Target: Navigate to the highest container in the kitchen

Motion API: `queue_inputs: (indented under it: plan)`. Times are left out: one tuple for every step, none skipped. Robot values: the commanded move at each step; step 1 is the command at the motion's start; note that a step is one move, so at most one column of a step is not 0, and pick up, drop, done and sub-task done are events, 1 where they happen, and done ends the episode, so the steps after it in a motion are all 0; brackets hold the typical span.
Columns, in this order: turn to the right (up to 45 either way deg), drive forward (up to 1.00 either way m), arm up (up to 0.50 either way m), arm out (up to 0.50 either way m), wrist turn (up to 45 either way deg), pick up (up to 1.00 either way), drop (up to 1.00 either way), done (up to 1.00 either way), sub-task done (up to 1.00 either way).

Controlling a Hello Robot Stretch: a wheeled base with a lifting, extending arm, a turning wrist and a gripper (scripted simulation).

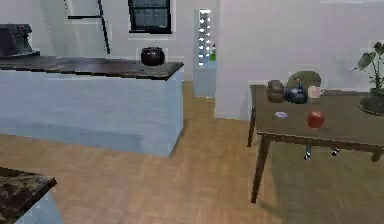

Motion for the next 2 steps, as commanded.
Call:
queue_inputs:
  plan:
    - [0.0, 0.75, 0.00, 0.00, 0.0, 0.00, 0.00, 0.00, 0.00]
    - [-6.0, 0.00, 0.00, 0.00, 0.0, 0.00, 0.00, 0.00, 0.00]
